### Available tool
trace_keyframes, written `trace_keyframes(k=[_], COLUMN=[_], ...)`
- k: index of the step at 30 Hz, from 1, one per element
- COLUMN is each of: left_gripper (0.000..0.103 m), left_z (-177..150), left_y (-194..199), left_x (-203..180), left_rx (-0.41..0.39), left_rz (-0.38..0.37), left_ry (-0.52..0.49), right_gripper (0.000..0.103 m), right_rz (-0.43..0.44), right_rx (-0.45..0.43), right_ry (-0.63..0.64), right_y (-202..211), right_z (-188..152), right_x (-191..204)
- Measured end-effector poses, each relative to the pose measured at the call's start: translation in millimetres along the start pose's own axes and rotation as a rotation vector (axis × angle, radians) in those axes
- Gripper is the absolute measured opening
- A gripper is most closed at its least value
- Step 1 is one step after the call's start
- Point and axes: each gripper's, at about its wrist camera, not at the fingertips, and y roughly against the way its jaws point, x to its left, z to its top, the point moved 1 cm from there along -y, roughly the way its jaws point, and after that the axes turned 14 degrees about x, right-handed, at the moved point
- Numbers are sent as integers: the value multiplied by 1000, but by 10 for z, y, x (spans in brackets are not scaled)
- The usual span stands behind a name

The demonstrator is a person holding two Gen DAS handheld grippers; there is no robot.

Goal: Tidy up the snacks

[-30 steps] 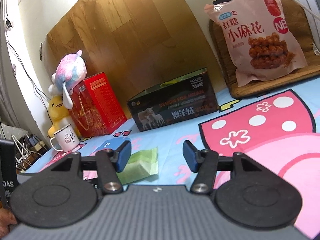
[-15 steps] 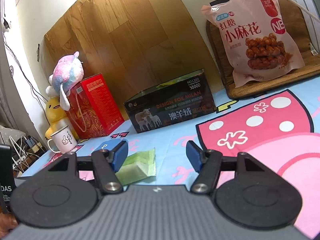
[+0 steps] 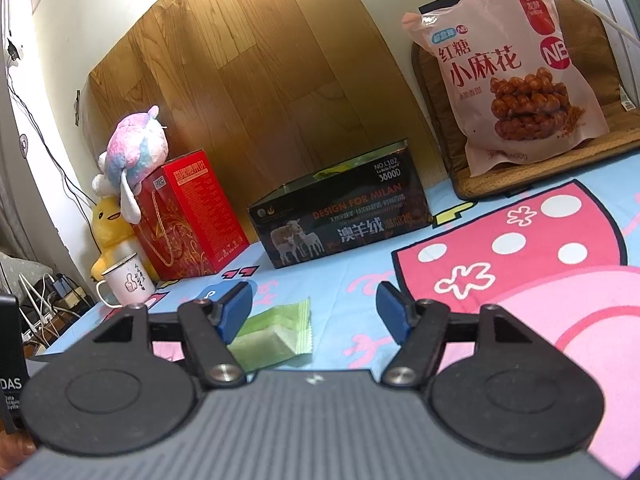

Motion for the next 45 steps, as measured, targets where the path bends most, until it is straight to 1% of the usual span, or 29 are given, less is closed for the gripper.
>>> trace_keyframes(k=[35,39,45], left_gripper=[89,86,86], left_z=[-29,-27,-31], left_y=[42,40,45], left_x=[-16,-14,-16], left_rx=[-35,-36,-38], left_rz=[-5,-5,-6], left_ry=[-16,-18,-19], right_gripper=[72,72,72], right_rz=[0,0,0], right_rx=[0,0,1], right_ry=[1,2,2], right_y=[-6,-6,-8], right_z=[2,0,5], right_x=[4,2,-2])
